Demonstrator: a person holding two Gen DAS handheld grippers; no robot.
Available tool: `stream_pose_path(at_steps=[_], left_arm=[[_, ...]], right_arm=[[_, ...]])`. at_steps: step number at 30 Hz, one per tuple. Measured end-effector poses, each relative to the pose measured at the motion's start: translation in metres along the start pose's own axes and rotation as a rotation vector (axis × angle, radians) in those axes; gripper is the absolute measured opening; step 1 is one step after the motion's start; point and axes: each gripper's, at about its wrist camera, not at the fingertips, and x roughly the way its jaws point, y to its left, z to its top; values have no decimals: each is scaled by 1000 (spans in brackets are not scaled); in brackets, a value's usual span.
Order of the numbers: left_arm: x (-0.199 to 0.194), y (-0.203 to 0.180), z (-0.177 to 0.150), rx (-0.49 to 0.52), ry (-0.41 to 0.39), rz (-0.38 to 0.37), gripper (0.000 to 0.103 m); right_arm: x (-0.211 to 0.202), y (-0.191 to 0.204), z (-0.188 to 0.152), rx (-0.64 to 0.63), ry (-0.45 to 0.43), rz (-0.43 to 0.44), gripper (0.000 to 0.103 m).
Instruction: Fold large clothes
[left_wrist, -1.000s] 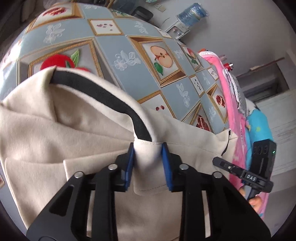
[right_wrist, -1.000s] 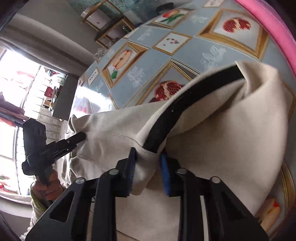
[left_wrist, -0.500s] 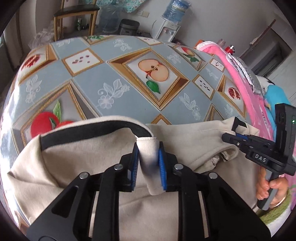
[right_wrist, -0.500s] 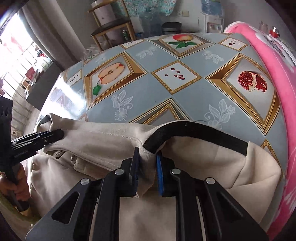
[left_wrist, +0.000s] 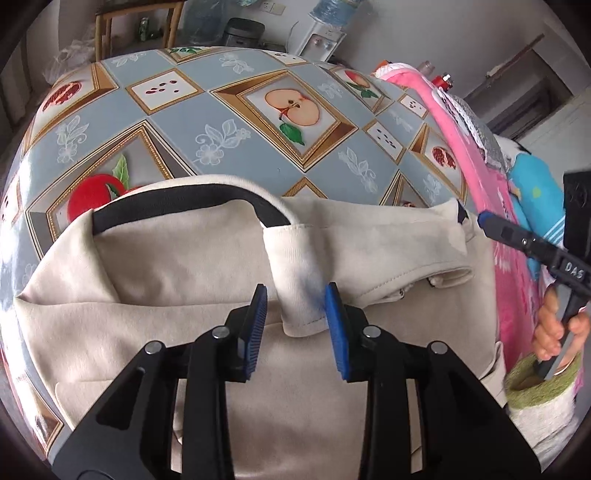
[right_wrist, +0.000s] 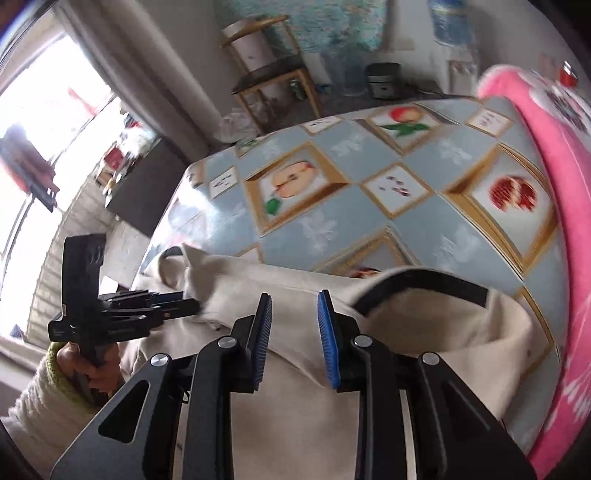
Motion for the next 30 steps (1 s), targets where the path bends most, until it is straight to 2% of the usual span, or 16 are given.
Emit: stream_pose_path(at_steps=[2, 5, 7, 9, 10, 12, 15, 17, 19, 21, 24, 30], left_arm=[[0, -3, -3, 19, -8, 14, 31], [-1, -6, -7, 52, -18, 30, 31], [-4, -6, -8, 63, -26, 42, 32], [-13, -2, -8, 51, -53, 56, 32], [-20, 1, -8, 41, -80, 50, 31], [-41, 10, -7, 3, -171, -17, 31], [-54, 12, -1, -22, -226, -97, 31], [-51, 4, 3, -8, -221, -135, 30], [-43, -7, 4, 12, -196, -195, 30], [-25, -19, 3, 43, -126, -229, 30], [6, -29, -3, 93, -34, -123, 30], [8, -28, -7, 101, -70, -120, 30]], right_arm=[[13, 18, 3, -64, 27, -14, 26], [33, 32, 3, -84, 59, -15, 26], [45, 37, -2, -85, 93, 16, 26], [51, 46, -13, -129, 95, -9, 24], [53, 50, -20, -154, 101, -23, 21], [55, 50, -29, -157, 120, -10, 17], [56, 52, -39, -172, 132, -10, 16], [55, 56, -44, -191, 132, -19, 16], [57, 60, -51, -204, 148, -22, 11], [64, 59, -59, -212, 184, -49, 9], [55, 52, -62, -180, 161, -46, 8], [-4, 33, -48, -50, 7, 94, 8]])
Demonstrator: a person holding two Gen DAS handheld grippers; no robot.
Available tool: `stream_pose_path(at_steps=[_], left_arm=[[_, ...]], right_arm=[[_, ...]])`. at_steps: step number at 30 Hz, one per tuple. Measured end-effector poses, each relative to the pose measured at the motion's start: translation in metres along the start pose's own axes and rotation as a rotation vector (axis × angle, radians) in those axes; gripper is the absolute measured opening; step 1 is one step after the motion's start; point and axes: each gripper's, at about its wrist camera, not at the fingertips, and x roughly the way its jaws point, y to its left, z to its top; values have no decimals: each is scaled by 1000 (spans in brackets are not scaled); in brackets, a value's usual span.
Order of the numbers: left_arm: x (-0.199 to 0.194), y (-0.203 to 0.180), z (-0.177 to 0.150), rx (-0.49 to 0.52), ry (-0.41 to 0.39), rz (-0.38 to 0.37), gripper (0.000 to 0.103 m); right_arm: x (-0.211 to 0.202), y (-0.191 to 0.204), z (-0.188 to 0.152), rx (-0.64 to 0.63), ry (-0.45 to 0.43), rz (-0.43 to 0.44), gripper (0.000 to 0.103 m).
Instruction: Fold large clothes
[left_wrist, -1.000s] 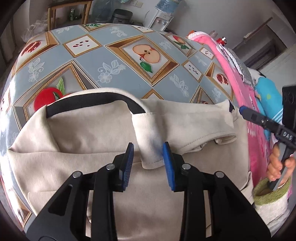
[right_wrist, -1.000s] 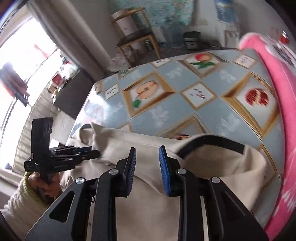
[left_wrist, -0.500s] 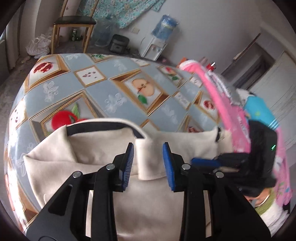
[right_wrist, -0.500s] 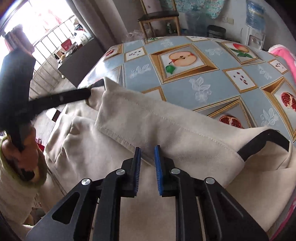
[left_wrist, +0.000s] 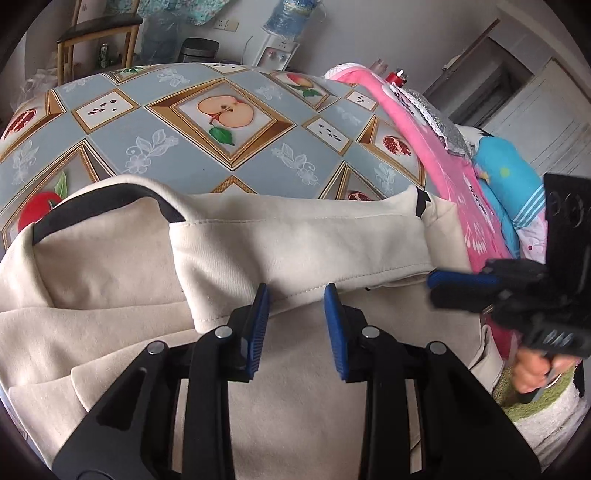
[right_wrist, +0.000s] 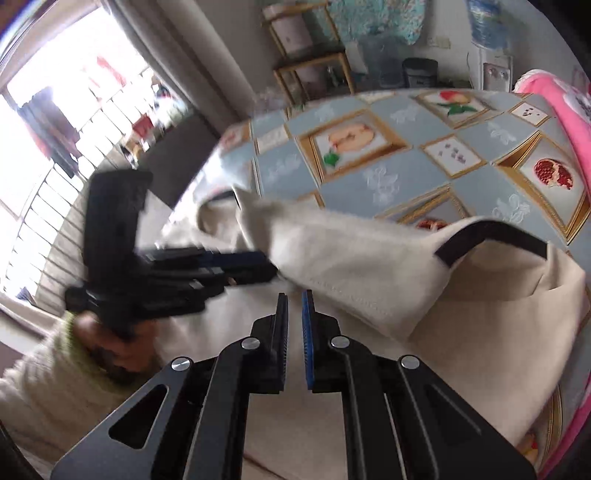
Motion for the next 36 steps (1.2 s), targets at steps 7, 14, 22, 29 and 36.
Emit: stream_pose_path(at_steps=[7, 14, 22, 29, 36], left_arm=[[-1, 0, -6, -19, -39, 14, 30], [-46, 10, 6, -41, -170, -83, 28], [-12, 37, 27, -143, -72, 119, 24], [-17, 38, 12, -125, -114, 125, 24], [-31, 15, 8, -56, -117, 129, 26]], right_arm=[[40, 3, 22, -31, 4, -175, 8], [59, -2, 6, -62, 41, -242, 9], [44, -26, 3, 18, 37, -186, 9], [16, -72, 19, 155, -32, -170, 9], [13, -62, 18, 139, -50, -190, 10]])
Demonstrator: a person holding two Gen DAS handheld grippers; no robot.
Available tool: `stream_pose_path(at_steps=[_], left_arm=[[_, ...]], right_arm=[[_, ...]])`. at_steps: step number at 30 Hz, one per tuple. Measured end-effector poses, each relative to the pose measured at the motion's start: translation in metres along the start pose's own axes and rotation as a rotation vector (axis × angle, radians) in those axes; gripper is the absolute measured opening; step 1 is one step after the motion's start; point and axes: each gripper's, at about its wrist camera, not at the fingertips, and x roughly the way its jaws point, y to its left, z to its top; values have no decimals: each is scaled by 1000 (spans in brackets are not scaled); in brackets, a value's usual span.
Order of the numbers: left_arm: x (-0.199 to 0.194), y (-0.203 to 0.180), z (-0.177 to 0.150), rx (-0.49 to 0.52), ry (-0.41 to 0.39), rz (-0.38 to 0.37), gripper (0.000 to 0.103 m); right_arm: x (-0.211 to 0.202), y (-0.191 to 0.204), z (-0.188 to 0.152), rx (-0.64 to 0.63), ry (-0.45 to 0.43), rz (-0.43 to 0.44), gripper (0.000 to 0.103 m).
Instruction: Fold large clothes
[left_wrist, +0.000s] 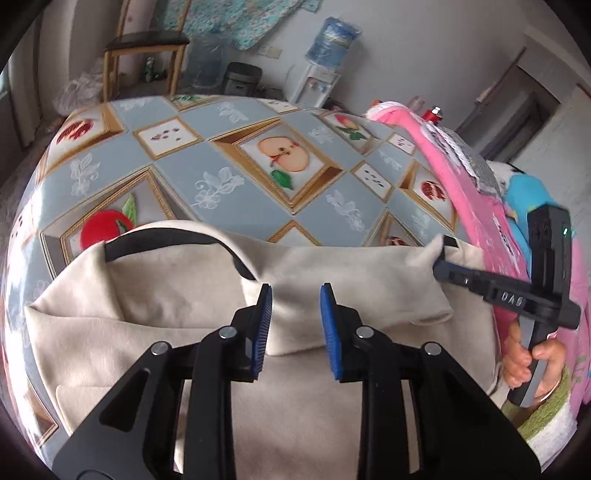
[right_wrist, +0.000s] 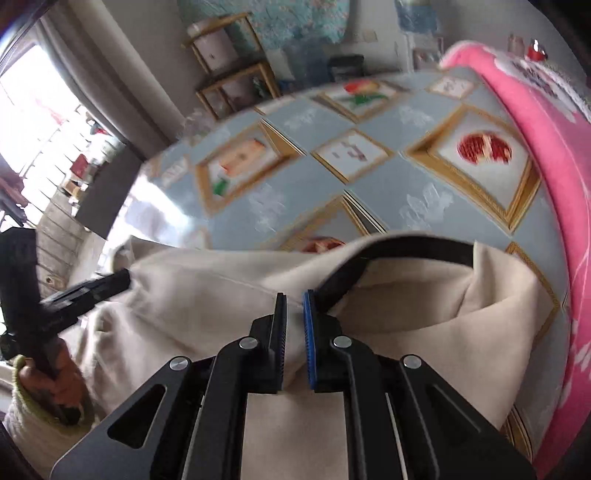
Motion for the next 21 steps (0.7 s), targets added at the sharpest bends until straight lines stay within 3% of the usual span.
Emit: stream_pose_path(at_steps=[4, 6, 8, 9, 13, 14, 16, 17, 21], left_arm=[[15, -14, -2, 57, 66, 54, 26], [26, -16, -7, 52, 109, 98, 26], [27, -17, -12, 55, 85, 116, 26], [26, -18, -13, 58, 81, 123, 26], [5, -16, -12, 20, 69, 101, 26], [-5, -16, -13, 17, 58, 104, 27], [-27, -17, -16, 15, 40, 115, 34], [-43, -17, -21, 19, 26, 130, 42], [-102, -10, -51, 19, -7, 154, 51]], right_arm=[[0, 31, -3, -73, -4, 78, 15], [18, 44, -9, -121, 37, 51, 18], [40, 51, -19, -156, 96, 4, 18], [41, 51, -22, -160, 71, -1, 18], [18, 43, -23, -81, 78, 10, 20], [2, 45, -25, -88, 54, 7, 25], [-22, 45, -34, -95, 12, -3, 55], [-33, 46, -40, -99, -4, 1, 59], [-76, 43, -76, -87, -16, 24, 71]])
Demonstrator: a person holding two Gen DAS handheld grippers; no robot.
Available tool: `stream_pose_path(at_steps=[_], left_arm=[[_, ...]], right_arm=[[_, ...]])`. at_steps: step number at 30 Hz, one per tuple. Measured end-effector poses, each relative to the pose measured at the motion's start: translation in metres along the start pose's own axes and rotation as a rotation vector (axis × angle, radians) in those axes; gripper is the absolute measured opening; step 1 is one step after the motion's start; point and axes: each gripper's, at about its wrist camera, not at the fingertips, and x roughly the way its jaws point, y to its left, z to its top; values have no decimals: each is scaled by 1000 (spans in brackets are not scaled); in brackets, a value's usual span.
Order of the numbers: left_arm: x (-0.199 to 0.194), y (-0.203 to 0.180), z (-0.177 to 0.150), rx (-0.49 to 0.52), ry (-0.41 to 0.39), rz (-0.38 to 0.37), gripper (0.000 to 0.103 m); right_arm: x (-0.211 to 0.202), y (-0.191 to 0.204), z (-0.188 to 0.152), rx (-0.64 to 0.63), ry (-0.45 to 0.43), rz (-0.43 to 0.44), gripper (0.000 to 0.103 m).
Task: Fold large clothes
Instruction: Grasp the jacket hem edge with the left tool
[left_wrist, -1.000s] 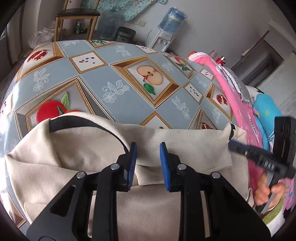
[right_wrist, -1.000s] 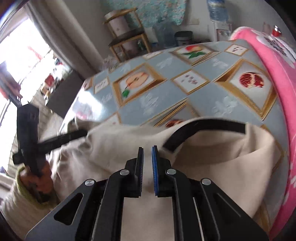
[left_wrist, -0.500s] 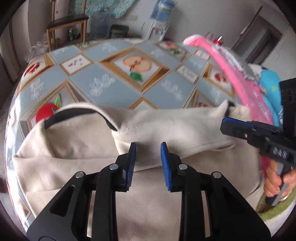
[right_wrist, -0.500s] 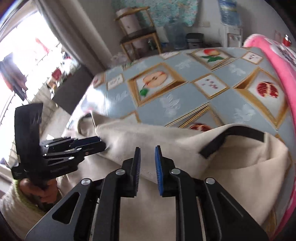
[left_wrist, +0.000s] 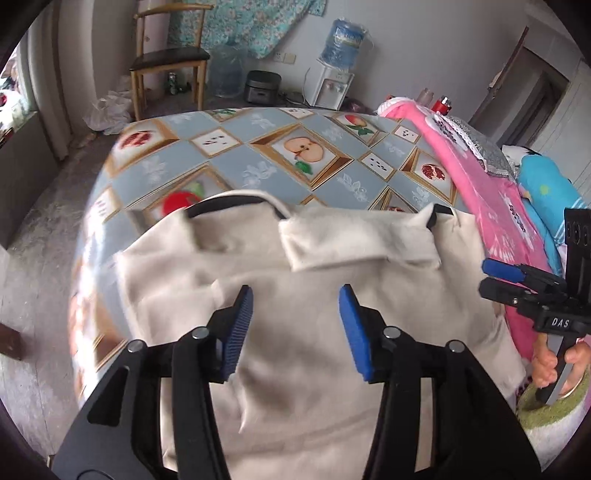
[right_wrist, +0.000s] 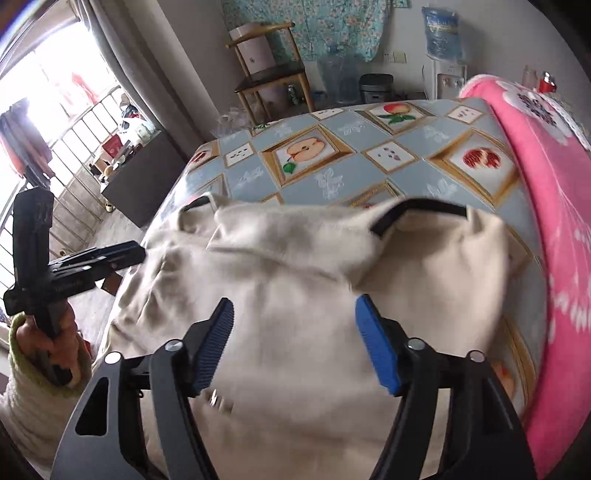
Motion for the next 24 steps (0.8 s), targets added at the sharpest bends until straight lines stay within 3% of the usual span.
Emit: stream_pose_path(at_steps=[5, 9, 13, 14, 16, 18, 24], left_arm=[[-69, 38, -67, -89, -73, 92, 59], [-92, 60, -118, -161, -103, 126, 59], [-85, 67, -149, -199, -85, 78, 56], [-81, 68, -155, -203, -85, 68, 52], [-73, 67, -161, -188, -68, 78, 44], [-61, 64, -163, -138, -51, 141, 38], [-33, 75, -157, -113, 17, 137, 35]], right_arm=[[-31, 5, -63, 54, 17, 39, 73], [-21, 25, -104, 42, 61, 22, 73], [1, 45, -128, 30, 106, 23, 73], [7, 49, -132, 24, 113, 15, 73], [16, 55, -137, 6, 119, -9, 73], [18, 60, -139, -20, 100, -30, 73], [19, 57, -135, 6, 90, -22, 73]])
